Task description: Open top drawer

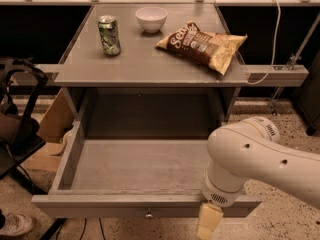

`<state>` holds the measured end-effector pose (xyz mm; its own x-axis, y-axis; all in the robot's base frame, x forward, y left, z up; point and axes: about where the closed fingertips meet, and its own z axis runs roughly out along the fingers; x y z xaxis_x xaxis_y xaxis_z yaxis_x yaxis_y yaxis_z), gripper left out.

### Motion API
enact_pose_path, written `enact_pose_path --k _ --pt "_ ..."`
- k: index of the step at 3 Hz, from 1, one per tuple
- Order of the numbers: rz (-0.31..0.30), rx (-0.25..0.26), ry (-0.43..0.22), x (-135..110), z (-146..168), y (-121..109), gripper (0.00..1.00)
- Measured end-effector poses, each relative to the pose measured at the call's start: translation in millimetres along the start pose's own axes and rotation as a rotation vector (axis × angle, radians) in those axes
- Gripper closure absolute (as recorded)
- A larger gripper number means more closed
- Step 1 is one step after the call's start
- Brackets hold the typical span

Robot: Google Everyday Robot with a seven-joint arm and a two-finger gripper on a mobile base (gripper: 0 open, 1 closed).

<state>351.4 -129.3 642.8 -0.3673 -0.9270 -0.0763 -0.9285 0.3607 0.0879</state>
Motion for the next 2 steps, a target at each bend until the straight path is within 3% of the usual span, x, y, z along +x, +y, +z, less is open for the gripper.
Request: enact_pose_path --k 1,2 --pt "-0.033 0.031 -0.016 -7 -32 4 0.0" --pt "-0.111 0.108 -0.053 -16 -97 7 0.0"
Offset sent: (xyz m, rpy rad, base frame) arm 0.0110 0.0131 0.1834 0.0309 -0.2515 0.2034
